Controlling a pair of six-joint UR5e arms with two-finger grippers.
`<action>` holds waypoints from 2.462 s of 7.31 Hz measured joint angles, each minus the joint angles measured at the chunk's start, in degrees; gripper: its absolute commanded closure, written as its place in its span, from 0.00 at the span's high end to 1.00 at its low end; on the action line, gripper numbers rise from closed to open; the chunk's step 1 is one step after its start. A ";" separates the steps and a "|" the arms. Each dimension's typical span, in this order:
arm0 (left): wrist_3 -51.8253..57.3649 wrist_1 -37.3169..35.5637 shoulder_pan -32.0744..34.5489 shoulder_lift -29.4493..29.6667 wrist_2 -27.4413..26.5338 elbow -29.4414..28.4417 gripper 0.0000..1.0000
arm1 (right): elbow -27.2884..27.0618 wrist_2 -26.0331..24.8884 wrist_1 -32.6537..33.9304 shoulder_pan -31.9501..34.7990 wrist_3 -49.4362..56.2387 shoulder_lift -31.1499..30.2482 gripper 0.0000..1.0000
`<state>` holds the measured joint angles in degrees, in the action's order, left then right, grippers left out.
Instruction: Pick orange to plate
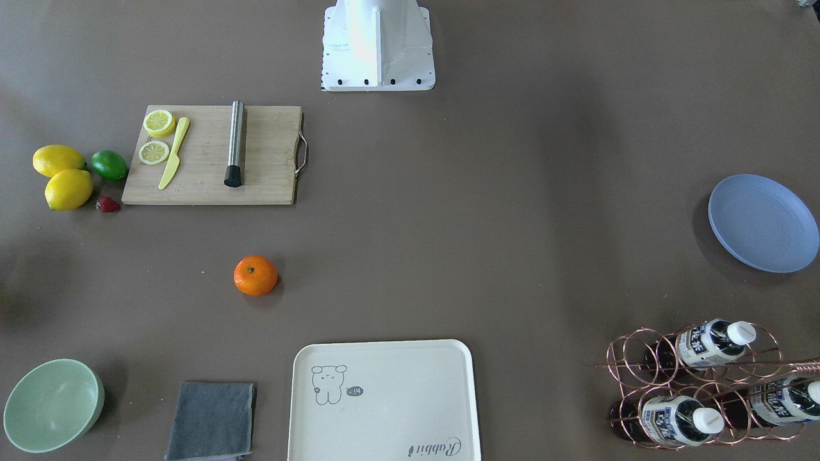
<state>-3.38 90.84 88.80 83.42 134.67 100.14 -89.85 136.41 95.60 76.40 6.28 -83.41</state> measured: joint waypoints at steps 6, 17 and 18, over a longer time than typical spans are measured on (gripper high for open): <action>0.00 1.40 -0.37 -0.20 0.03 -0.01 0.98 | 0.09 -0.01 0.03 -0.02 -0.04 -0.08 1.00; -0.13 1.61 -0.38 -0.54 0.13 0.12 0.98 | 0.20 0.24 0.03 -0.02 -0.05 -0.14 1.00; -0.13 1.62 -0.38 -0.52 0.15 0.20 0.98 | 0.20 0.14 0.03 -0.02 -0.04 -0.16 1.00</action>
<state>-3.51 92.46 88.42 82.90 134.81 100.35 -89.65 136.55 95.62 76.38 6.24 -83.57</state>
